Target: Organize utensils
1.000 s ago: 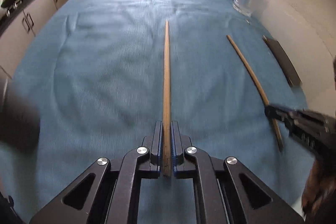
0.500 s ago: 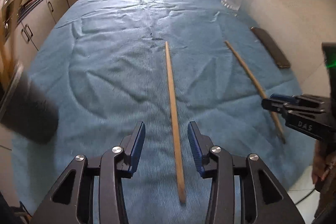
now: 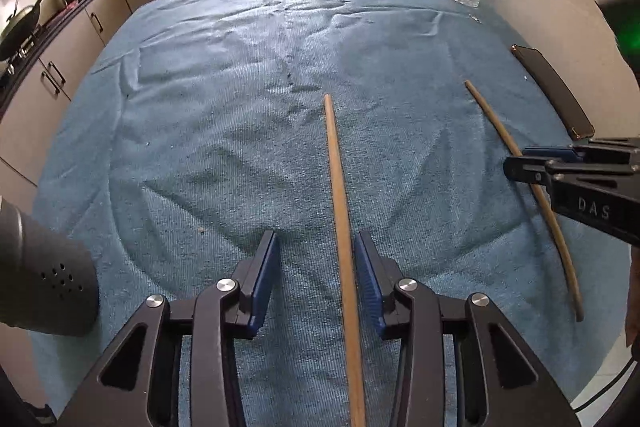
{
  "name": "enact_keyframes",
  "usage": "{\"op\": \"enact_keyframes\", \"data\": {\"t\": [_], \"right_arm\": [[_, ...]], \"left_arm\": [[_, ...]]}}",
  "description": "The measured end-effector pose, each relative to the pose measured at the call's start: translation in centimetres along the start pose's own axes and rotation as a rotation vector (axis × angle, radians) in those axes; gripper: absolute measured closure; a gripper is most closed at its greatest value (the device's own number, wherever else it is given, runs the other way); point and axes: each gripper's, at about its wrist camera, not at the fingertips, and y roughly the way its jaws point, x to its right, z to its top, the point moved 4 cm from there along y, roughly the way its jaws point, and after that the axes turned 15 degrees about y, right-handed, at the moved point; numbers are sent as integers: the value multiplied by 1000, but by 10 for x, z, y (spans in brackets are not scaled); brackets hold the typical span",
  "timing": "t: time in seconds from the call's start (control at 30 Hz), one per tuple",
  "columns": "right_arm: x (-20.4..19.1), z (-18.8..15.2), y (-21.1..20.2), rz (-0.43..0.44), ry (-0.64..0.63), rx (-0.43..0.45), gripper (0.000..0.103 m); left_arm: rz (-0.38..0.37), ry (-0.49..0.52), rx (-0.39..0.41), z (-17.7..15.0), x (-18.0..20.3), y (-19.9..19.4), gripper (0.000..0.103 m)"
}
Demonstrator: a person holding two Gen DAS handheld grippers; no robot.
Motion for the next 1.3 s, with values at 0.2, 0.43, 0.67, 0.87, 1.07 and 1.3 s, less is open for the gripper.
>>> {"op": "enact_keyframes", "data": {"t": [0.2, 0.43, 0.67, 0.87, 1.07, 1.3], "right_arm": [[-4, -15, -6, -1, -12, 52, 95], [-5, -28, -32, 83, 22, 143, 95], [-21, -48, -67, 107, -7, 246, 95], [-32, -52, -88, 138, -27, 302, 95], [-45, -59, -106, 157, -39, 354, 95], [-62, -67, -123, 180, -63, 392, 95]], "left_arm": [[-30, -9, 24, -8, -5, -8, 95], [-44, -84, 104, -26, -9, -44, 96], [24, -73, 199, -40, -9, -85, 96], [101, -65, 273, -49, -11, -114, 96], [150, -67, 328, -56, -13, -137, 96], [182, -78, 368, -64, -20, -154, 96]]}}
